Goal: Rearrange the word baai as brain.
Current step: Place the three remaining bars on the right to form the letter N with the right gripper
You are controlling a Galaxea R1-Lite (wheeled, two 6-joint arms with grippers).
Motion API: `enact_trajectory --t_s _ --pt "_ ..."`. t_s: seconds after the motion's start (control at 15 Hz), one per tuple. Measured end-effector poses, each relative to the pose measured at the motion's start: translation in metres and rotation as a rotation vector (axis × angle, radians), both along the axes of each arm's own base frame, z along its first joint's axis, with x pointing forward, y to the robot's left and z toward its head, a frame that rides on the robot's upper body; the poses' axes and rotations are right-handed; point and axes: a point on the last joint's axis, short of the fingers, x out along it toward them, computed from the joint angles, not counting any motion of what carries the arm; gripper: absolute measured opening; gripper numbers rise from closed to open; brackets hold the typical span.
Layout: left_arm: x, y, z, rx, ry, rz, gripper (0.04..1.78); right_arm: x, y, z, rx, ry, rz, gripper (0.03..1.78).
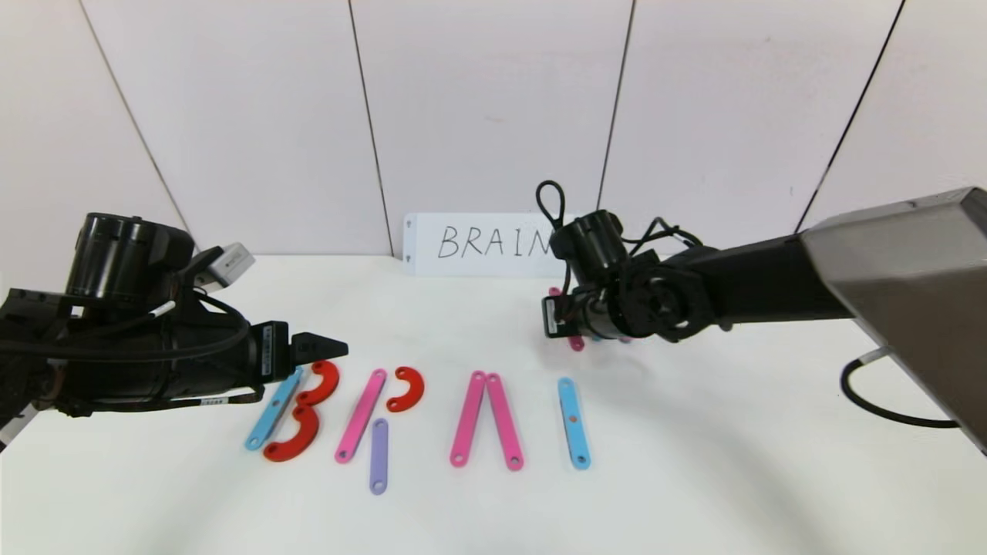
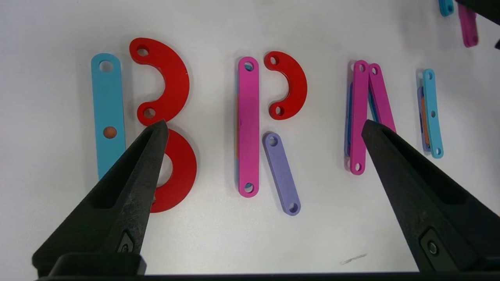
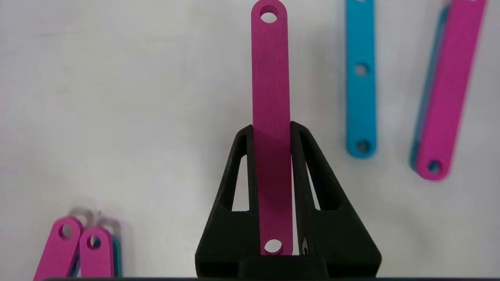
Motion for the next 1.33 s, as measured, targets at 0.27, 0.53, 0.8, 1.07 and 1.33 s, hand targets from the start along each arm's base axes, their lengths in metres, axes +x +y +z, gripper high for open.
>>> enact_trajectory --t_s 0.27,0.53,0.8,1.07,1.33 --pt "-0.001 0.0 -0.001 0.0 0.004 -0.002 1.73 -0.045 -0.032 0.002 0.001 0.05 -0.099 0.28" --pt "-0.001 -0.001 -0.001 -0.001 0.006 -0.004 1.73 -0.083 -0.051 -0.01 0.029 0.085 -0.15 0.28" --pt "-0.001 -0.001 -0.002 0.0 0.009 -0.005 1.73 -0.097 -0.053 -0.025 0.036 0.096 -0.15 0.28" --pt "0.0 -0.001 -0.002 0.0 0.009 -0.004 1.73 -0.095 -0.05 -0.036 0.025 0.104 -0.149 0.28" --pt "0.0 -0.001 -0.002 0.0 0.01 -0.005 1.73 -0.093 -0.048 -0.044 0.01 0.117 -0.152 0.34"
